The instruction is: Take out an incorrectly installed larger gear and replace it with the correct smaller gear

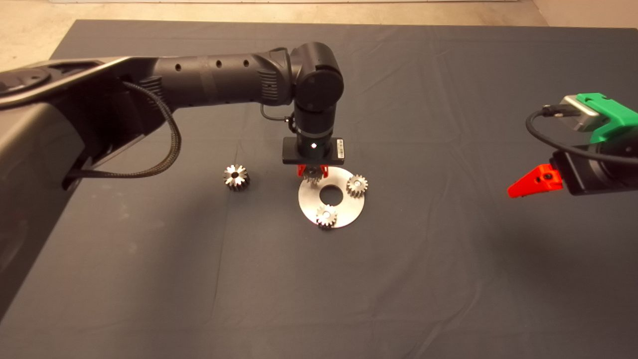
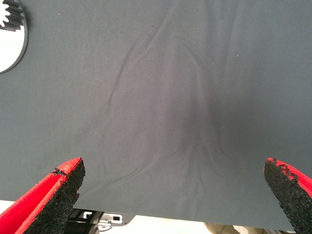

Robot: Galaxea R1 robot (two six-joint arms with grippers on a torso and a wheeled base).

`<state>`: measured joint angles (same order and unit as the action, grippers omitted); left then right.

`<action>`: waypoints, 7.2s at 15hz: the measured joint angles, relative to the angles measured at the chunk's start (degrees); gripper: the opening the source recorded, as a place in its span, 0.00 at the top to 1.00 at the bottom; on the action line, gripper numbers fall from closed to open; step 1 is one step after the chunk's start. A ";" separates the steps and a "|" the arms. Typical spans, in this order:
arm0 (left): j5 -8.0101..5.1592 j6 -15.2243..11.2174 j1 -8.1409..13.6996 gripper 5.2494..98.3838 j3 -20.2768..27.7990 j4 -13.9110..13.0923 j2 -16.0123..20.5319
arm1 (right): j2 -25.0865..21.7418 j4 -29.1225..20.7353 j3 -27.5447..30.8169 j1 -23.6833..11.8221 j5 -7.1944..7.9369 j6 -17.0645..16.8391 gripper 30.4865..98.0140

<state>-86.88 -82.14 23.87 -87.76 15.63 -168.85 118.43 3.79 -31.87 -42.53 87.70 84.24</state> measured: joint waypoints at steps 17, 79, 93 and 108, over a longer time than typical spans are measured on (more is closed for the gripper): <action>0.01 0.79 0.07 0.76 -1.01 -0.17 -0.37 | 0.01 0.00 -0.29 0.00 0.01 0.00 0.01; -0.46 6.21 4.61 0.38 3.31 -4.41 -0.17 | -0.29 0.01 0.78 0.01 0.12 0.07 0.01; -0.41 -10.12 18.36 0.21 46.12 -7.73 23.79 | 6.30 0.00 2.92 -0.86 0.04 3.86 0.01; -0.52 -25.51 19.21 0.16 64.22 -11.06 32.74 | 30.13 -0.82 6.96 -1.27 0.00 27.96 0.01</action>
<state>-87.41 -107.66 43.08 -23.54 4.57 -136.11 148.56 2.97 -24.91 -43.80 87.70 112.20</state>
